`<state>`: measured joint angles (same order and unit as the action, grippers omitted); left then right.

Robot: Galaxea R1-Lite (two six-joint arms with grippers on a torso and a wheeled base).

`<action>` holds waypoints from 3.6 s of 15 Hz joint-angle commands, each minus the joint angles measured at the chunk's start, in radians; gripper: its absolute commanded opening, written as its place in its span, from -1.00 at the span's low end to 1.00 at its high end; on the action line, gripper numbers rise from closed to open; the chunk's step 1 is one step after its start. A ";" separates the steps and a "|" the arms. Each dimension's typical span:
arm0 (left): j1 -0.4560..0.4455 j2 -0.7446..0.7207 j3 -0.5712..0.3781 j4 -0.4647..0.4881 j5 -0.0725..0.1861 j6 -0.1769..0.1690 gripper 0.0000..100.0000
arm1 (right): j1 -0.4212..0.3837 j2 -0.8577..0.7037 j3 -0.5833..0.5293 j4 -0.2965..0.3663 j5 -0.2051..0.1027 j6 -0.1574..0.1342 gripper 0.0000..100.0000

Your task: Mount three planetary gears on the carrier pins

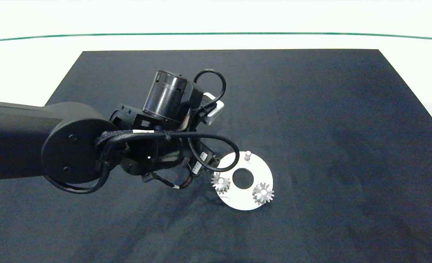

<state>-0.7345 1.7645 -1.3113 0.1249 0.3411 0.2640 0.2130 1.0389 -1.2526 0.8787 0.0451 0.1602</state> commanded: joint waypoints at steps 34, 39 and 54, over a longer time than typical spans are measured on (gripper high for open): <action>0.159 0.138 -0.197 0.200 -0.096 -0.230 0.90 | -0.001 -0.002 0.015 0.005 0.001 0.001 1.00; 0.159 0.138 -0.197 0.200 -0.096 -0.230 0.69 | -0.001 -0.002 0.015 0.005 -0.001 0.002 1.00; 0.158 0.144 -0.197 0.199 -0.094 -0.229 0.09 | -0.001 -0.002 0.016 0.005 0.001 0.002 1.00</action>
<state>-0.5766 1.9051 -1.5066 0.3228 0.2449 0.0340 0.2117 1.0362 -1.2364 0.8787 0.0455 0.1619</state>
